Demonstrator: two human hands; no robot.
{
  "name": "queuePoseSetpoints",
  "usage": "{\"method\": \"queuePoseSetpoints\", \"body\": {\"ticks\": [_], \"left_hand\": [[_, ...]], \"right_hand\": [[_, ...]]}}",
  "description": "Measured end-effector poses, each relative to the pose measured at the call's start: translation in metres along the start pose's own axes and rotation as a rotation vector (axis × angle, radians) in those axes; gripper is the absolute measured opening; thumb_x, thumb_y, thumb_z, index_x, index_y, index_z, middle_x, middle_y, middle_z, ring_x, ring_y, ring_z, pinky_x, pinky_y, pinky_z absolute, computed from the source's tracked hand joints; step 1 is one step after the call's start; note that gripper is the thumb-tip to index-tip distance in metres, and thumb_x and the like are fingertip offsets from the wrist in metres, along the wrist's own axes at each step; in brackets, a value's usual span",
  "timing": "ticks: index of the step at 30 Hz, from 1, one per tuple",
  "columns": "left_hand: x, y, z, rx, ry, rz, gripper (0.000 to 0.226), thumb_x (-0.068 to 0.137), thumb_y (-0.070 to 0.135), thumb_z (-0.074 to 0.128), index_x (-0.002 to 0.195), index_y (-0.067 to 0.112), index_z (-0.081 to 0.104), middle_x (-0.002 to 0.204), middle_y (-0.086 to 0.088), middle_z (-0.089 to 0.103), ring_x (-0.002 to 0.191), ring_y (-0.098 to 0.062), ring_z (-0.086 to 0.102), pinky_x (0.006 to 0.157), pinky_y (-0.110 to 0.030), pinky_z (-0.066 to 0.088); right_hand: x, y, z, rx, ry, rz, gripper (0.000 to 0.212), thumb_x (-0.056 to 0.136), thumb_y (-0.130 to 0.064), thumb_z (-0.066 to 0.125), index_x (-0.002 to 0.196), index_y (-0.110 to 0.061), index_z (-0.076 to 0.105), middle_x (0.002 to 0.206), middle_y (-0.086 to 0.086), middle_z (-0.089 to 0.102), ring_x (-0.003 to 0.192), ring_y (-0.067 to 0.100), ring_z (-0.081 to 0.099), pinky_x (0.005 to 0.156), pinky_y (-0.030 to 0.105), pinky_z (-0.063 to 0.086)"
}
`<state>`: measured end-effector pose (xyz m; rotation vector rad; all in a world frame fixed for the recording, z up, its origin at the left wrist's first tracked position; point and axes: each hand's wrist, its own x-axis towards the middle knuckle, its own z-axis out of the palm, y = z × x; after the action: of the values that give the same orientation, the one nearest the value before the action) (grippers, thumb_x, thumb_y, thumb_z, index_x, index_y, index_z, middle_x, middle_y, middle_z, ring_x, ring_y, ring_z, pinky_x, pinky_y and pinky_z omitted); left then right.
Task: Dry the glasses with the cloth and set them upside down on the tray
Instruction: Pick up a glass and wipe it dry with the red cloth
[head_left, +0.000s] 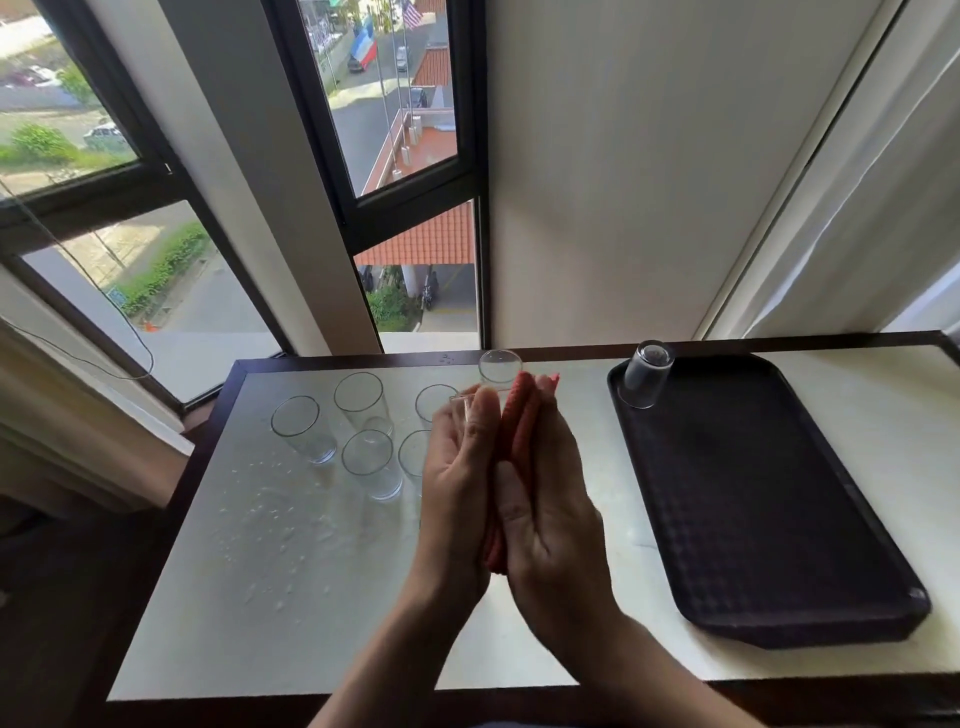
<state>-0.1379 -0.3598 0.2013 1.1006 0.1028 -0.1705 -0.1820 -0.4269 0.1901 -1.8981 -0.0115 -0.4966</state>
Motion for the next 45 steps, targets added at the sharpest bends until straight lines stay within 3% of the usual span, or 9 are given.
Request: {"method": "queuePoseSetpoints", "body": {"ticks": [7, 12, 20, 23, 26, 31, 34, 40, 45], "left_hand": [[-0.003, 0.000, 0.003, 0.119, 0.010, 0.006, 0.047, 0.092, 0.058, 0.056, 0.117, 0.018, 0.056, 0.111, -0.012, 0.073, 0.108, -0.026, 0.071, 0.091, -0.039, 0.057], [-0.001, 0.002, -0.007, 0.023, -0.056, 0.018, 0.072, 0.081, 0.050, 0.070, 0.125, -0.004, 0.053, 0.122, -0.034, 0.057, 0.114, -0.029, 0.061, 0.101, -0.040, 0.048], [0.001, -0.008, -0.012, 0.107, -0.090, -0.034, 0.049, 0.086, 0.058, 0.050, 0.104, 0.021, 0.076, 0.100, -0.010, 0.077, 0.086, -0.021, 0.073, 0.072, -0.034, 0.060], [0.001, -0.007, -0.017, 0.083, -0.165, -0.074, 0.053, 0.091, 0.060, 0.053, 0.116, 0.018, 0.072, 0.112, -0.006, 0.077, 0.106, -0.018, 0.073, 0.091, -0.036, 0.056], [-0.002, -0.002, -0.021, 0.099, -0.211, -0.086, 0.020, 0.104, 0.035, 0.041, 0.104, 0.032, 0.061, 0.080, 0.026, 0.075, 0.080, 0.015, 0.069, 0.068, -0.005, 0.051], [0.002, 0.004, -0.015, 0.089, -0.035, -0.038, 0.062, 0.085, 0.059, 0.058, 0.123, 0.011, 0.053, 0.111, -0.018, 0.073, 0.103, -0.029, 0.074, 0.081, -0.041, 0.059], [0.003, 0.002, -0.013, 0.084, 0.011, -0.022, 0.053, 0.089, 0.059, 0.057, 0.118, 0.016, 0.051, 0.103, -0.018, 0.075, 0.091, -0.030, 0.076, 0.068, -0.036, 0.061], [-0.007, 0.004, -0.021, 0.063, -0.076, 0.001, 0.027, 0.102, 0.036, 0.054, 0.116, 0.013, 0.060, 0.098, 0.010, 0.077, 0.095, 0.000, 0.071, 0.078, -0.014, 0.054], [-0.003, 0.003, -0.017, 0.088, -0.007, -0.040, 0.041, 0.085, 0.057, 0.068, 0.105, 0.020, 0.070, 0.098, -0.014, 0.076, 0.095, -0.031, 0.075, 0.072, -0.034, 0.061]], "right_hand": [[0.048, 0.005, -0.009, 0.461, -0.026, 0.310, 0.055, 0.097, -0.048, 0.039, 0.149, -0.029, 0.038, 0.133, 0.003, 0.062, 0.119, 0.021, 0.063, 0.102, 0.044, 0.052], [0.006, -0.010, 0.002, 0.143, -0.007, 0.056, 0.055, 0.098, -0.044, 0.040, 0.150, -0.045, 0.023, 0.154, -0.022, 0.037, 0.139, -0.005, 0.037, 0.111, 0.015, 0.033], [0.056, 0.012, -0.009, 0.525, -0.012, 0.376, 0.044, 0.103, -0.041, 0.038, 0.135, -0.016, 0.056, 0.105, -0.001, 0.072, 0.097, 0.012, 0.071, 0.082, 0.033, 0.054], [0.032, 0.000, -0.002, 0.352, -0.061, 0.221, 0.051, 0.100, -0.044, 0.040, 0.148, -0.028, 0.042, 0.136, -0.007, 0.060, 0.125, 0.008, 0.058, 0.099, 0.031, 0.050], [0.006, -0.003, 0.007, -0.018, -0.024, 0.003, 0.063, 0.098, -0.040, 0.039, 0.156, -0.021, 0.023, 0.163, -0.006, 0.024, 0.149, 0.003, 0.021, 0.117, 0.015, 0.023], [0.034, 0.005, 0.002, 0.238, -0.089, 0.160, 0.058, 0.093, -0.052, 0.039, 0.148, -0.038, 0.038, 0.145, -0.006, 0.054, 0.131, 0.014, 0.054, 0.109, 0.043, 0.046], [0.055, 0.012, 0.000, 0.299, -0.072, 0.341, 0.061, 0.088, -0.060, 0.037, 0.143, -0.036, 0.046, 0.132, -0.002, 0.064, 0.117, 0.015, 0.063, 0.104, 0.047, 0.050], [0.004, -0.007, 0.013, -0.059, -0.045, -0.020, 0.065, 0.095, -0.042, 0.041, 0.156, -0.026, 0.023, 0.159, -0.013, 0.030, 0.147, 0.006, 0.027, 0.119, 0.039, 0.030], [0.035, 0.008, 0.004, 0.442, -0.072, 0.293, 0.054, 0.091, -0.051, 0.041, 0.141, -0.031, 0.047, 0.129, 0.000, 0.064, 0.120, 0.021, 0.062, 0.101, 0.045, 0.051]]}}
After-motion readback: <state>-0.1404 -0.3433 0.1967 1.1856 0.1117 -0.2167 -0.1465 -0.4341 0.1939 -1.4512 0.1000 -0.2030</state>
